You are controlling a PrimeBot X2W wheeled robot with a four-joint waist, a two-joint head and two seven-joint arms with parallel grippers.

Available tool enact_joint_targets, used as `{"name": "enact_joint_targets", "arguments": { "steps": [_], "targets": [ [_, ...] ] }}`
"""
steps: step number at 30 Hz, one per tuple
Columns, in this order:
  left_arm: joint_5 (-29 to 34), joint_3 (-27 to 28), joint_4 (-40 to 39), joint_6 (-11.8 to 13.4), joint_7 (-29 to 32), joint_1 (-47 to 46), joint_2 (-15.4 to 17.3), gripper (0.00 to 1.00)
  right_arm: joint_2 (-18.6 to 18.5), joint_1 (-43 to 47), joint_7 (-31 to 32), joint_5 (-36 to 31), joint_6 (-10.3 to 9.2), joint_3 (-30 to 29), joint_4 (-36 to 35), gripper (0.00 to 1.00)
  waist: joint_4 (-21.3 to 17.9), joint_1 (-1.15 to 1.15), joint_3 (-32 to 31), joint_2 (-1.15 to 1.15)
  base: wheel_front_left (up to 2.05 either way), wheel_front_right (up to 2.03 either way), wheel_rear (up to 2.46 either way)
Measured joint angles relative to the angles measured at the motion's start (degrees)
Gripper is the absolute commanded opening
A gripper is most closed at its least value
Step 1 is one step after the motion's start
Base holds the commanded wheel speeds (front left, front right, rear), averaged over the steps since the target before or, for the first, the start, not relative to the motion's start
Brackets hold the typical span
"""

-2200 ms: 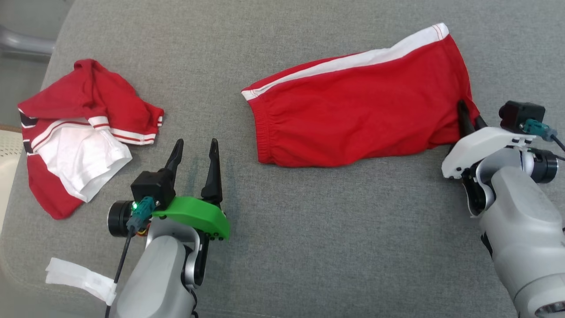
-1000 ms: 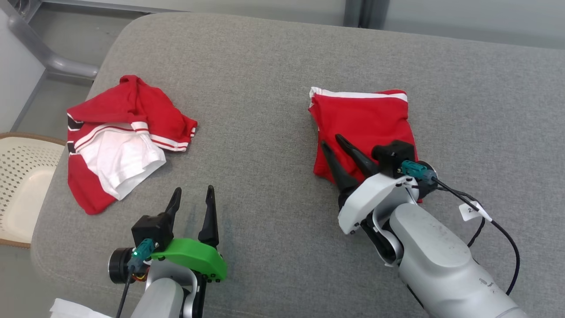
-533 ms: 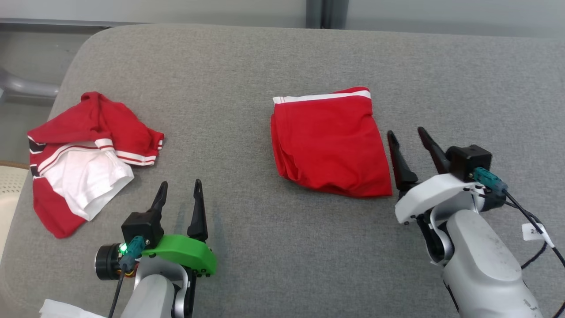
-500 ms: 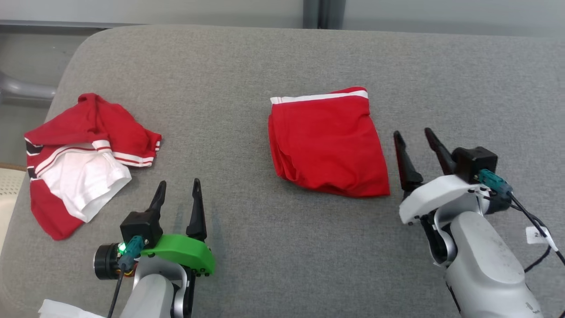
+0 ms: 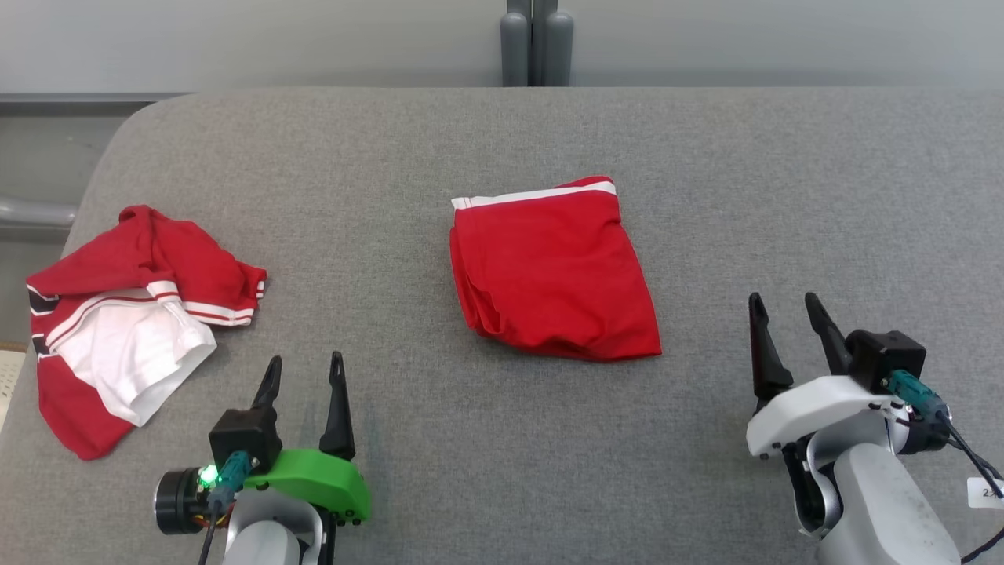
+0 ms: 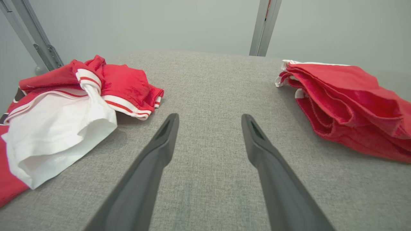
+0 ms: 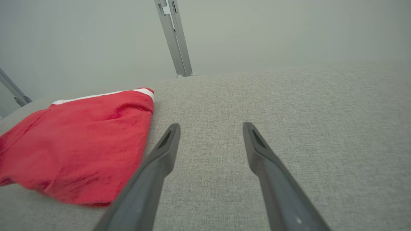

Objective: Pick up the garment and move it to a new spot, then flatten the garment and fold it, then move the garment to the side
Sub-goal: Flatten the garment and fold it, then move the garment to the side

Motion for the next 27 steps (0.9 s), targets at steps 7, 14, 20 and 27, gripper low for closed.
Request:
{"name": "enact_joint_targets", "arguments": {
  "steps": [7,14,20,27],
  "targets": [
    [1.4,1.3,-0.4,-0.4,0.0,4.9,0.0,1.0,0.1,4.4,0.0,3.3,0.0,2.0,0.8,1.0,-0.4,0.0,-3.4,0.0,0.0,0.0,0.0],
    [2.8,2.0,-0.7,-0.8,0.0,7.0,0.0,1.0,0.1,6.7,0.0,4.5,0.0,2.7,1.1,1.0,-0.8,0.0,-6.4,0.0,0.0,0.0,0.0],
    [3.2,2.2,-1.5,-0.9,0.0,7.3,0.0,1.0,0.1,7.0,0.0,4.7,0.0,2.9,1.2,1.0,-0.8,-0.01,-6.5,0.0,0.0,0.0,0.0],
    [2.4,0.7,-2.2,-0.9,0.0,6.8,0.0,1.0,0.1,4.8,0.0,4.9,0.0,4.2,1.6,1.0,0.1,0.0,-4.4,0.0,0.0,0.0,0.0]
  ]
}}
